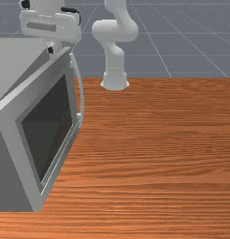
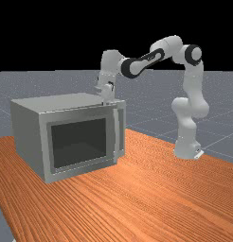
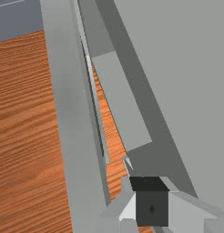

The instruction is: Open the microwave

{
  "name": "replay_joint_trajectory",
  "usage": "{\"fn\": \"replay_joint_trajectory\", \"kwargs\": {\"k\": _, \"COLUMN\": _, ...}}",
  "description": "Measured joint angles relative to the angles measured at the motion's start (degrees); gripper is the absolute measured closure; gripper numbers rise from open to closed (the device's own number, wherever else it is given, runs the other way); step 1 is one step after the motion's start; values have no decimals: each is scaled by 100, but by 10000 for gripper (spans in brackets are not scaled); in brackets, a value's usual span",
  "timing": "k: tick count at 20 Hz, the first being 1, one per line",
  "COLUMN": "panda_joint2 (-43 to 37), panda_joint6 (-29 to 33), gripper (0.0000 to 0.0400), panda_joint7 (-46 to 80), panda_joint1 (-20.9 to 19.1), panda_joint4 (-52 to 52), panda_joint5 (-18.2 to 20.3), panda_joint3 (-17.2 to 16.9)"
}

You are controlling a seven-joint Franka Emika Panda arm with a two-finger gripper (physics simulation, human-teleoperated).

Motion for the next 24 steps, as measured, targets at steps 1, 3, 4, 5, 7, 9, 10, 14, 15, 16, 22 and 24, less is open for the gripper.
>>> {"fn": "replay_joint_trajectory", "kwargs": {"k": 1, "panda_joint2": 4, "panda_joint6": 27, "gripper": 400, "panda_joint7": 5, "panda_joint1": -2, "panda_joint4": -102, "panda_joint5": -7, "panda_joint3": 4}}
{"fn": "replay_joint_trajectory", "kwargs": {"k": 3, "panda_joint2": 13, "panda_joint6": 72, "gripper": 400, "panda_joint7": 15, "panda_joint1": 6, "panda_joint4": -199, "panda_joint5": -19, "panda_joint3": 19}}
{"fn": "replay_joint_trajectory", "kwargs": {"k": 4, "panda_joint2": 0, "panda_joint6": 89, "gripper": 400, "panda_joint7": 23, "panda_joint1": -5, "panda_joint4": -214, "panda_joint5": -24, "panda_joint3": 28}}
{"fn": "replay_joint_trajectory", "kwargs": {"k": 5, "panda_joint2": -14, "panda_joint6": 102, "gripper": 400, "panda_joint7": 53, "panda_joint1": -16, "panda_joint4": -230, "panda_joint5": -31, "panda_joint3": 64}}
{"fn": "replay_joint_trajectory", "kwargs": {"k": 7, "panda_joint2": -42, "panda_joint6": 114, "gripper": 400, "panda_joint7": 204, "panda_joint1": -96, "panda_joint4": -244, "panda_joint5": -61, "panda_joint3": 184}}
{"fn": "replay_joint_trajectory", "kwargs": {"k": 9, "panda_joint2": -53, "panda_joint6": 105, "gripper": 400, "panda_joint7": 333, "panda_joint1": -185, "panda_joint4": -256, "panda_joint5": -75, "panda_joint3": 374}}
{"fn": "replay_joint_trajectory", "kwargs": {"k": 10, "panda_joint2": -66, "panda_joint6": 92, "gripper": 400, "panda_joint7": 414, "panda_joint1": -220, "panda_joint4": -269, "panda_joint5": -73, "panda_joint3": 505}}
{"fn": "replay_joint_trajectory", "kwargs": {"k": 14, "panda_joint2": -27, "panda_joint6": 103, "gripper": 400, "panda_joint7": 717, "panda_joint1": -182, "panda_joint4": -231, "panda_joint5": -49, "panda_joint3": 1126}}
{"fn": "replay_joint_trajectory", "kwargs": {"k": 15, "panda_joint2": 4, "panda_joint6": 124, "gripper": 400, "panda_joint7": 778, "panda_joint1": -173, "panda_joint4": -201, "panda_joint5": -44, "panda_joint3": 1273}}
{"fn": "replay_joint_trajectory", "kwargs": {"k": 16, "panda_joint2": 29, "panda_joint6": 136, "gripper": 400, "panda_joint7": 823, "panda_joint1": -190, "panda_joint4": -176, "panda_joint5": -41, "panda_joint3": 1394}}
{"fn": "replay_joint_trajectory", "kwargs": {"k": 22, "panda_joint2": 555, "panda_joint6": -2, "gripper": 400, "panda_joint7": 913, "panda_joint1": -273, "panda_joint4": 463, "panda_joint5": -21, "panda_joint3": 2088}}
{"fn": "replay_joint_trajectory", "kwargs": {"k": 24, "panda_joint2": 1179, "panda_joint6": -208, "gripper": 400, "panda_joint7": 955, "panda_joint1": -70, "panda_joint4": 1248, "panda_joint5": -68, "panda_joint3": 2263}}
